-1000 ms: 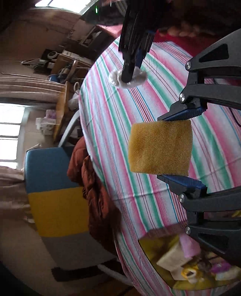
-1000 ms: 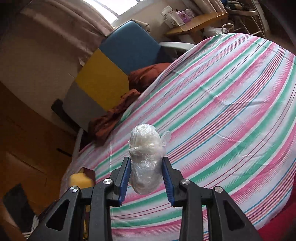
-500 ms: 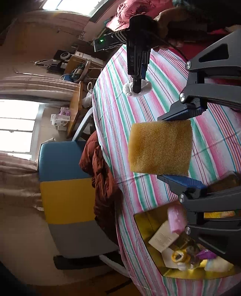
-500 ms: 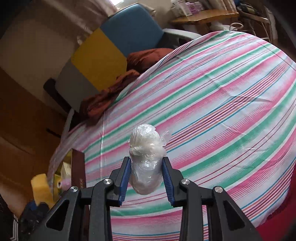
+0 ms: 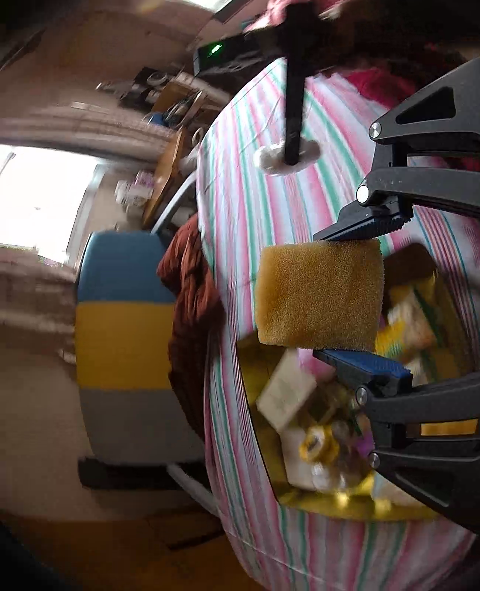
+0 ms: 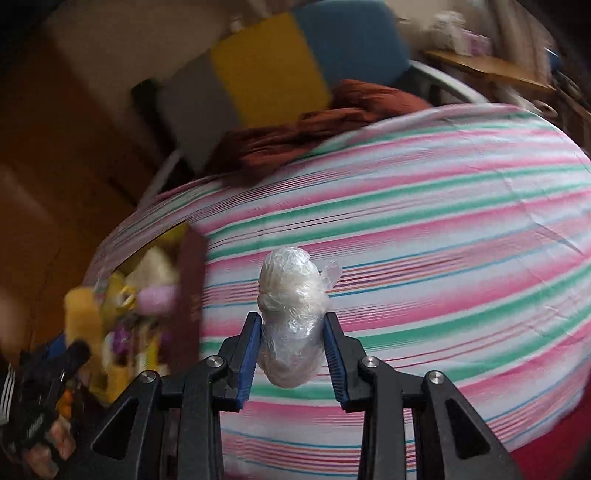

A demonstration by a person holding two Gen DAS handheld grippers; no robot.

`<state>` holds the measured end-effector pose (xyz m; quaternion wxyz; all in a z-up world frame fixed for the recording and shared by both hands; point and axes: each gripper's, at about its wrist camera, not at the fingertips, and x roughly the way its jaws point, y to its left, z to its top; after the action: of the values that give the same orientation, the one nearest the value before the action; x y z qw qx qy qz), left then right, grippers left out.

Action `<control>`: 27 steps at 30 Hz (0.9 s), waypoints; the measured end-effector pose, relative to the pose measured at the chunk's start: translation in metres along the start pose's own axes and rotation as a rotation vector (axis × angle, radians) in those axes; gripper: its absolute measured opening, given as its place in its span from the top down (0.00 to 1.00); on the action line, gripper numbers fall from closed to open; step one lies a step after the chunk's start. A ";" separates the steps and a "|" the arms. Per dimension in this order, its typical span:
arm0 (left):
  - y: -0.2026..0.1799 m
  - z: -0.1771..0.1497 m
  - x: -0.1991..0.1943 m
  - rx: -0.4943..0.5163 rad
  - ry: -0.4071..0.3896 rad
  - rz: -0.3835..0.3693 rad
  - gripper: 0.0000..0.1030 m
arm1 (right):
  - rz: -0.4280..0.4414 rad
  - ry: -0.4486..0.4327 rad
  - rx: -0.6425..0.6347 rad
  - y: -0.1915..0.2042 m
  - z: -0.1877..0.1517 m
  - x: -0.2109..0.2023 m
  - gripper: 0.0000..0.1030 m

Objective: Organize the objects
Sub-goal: 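Carry the sponge and wrapped item into the tray and open both grippers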

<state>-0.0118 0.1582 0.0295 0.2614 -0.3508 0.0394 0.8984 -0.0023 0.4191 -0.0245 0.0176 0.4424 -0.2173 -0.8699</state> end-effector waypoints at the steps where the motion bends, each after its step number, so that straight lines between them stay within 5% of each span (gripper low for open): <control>1: 0.012 -0.001 -0.004 -0.017 -0.006 0.014 0.48 | 0.022 0.008 -0.026 0.015 -0.004 0.004 0.67; 8: 0.107 -0.026 -0.038 -0.148 -0.035 0.158 0.48 | 0.226 0.037 -0.200 0.115 -0.030 0.022 0.67; 12: 0.143 -0.048 -0.052 -0.205 -0.036 0.217 0.48 | 0.253 0.072 -0.290 0.153 -0.042 0.035 0.67; 18: 0.152 -0.067 -0.041 -0.258 0.002 0.184 0.48 | 0.221 0.112 -0.362 0.182 -0.048 0.053 0.67; 27: 0.135 -0.051 -0.006 -0.281 0.022 0.124 0.48 | 0.202 0.133 -0.358 0.196 -0.041 0.072 0.67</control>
<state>-0.0441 0.0261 -0.0205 0.1532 -0.3908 -0.0625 0.9055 -0.0462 0.2110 -0.0235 0.1971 0.4648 -0.1009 -0.8573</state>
